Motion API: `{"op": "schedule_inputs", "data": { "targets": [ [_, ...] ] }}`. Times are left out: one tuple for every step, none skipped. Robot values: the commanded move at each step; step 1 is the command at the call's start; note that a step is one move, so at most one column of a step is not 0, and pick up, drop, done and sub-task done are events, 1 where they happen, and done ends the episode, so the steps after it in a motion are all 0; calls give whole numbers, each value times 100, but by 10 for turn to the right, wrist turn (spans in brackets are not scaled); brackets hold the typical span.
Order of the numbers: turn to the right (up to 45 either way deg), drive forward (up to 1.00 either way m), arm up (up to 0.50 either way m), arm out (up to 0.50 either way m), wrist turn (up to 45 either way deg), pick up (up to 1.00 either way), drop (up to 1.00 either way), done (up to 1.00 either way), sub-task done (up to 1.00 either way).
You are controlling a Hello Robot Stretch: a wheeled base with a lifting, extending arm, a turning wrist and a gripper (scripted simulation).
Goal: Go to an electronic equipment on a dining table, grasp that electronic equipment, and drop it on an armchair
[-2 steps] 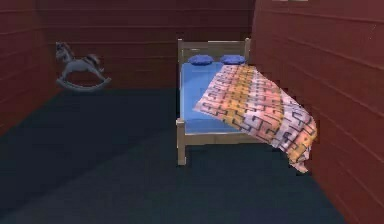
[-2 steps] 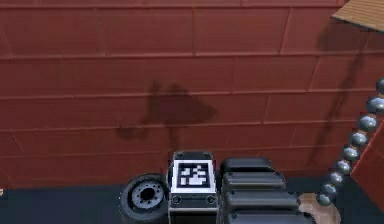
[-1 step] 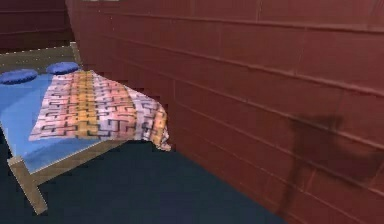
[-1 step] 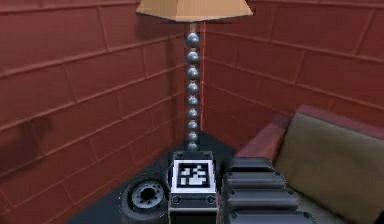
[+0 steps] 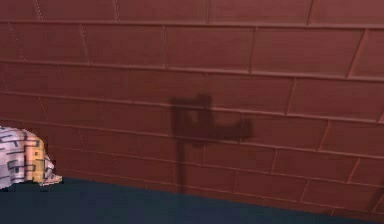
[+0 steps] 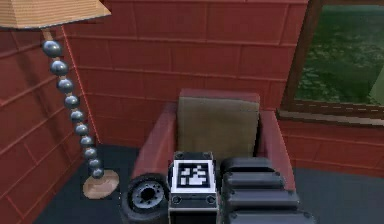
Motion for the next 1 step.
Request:
{"op": "schedule_inputs", "data": {
  "targets": [
    [0,0,0,48,0,0,0,0,0]
  ]
}}
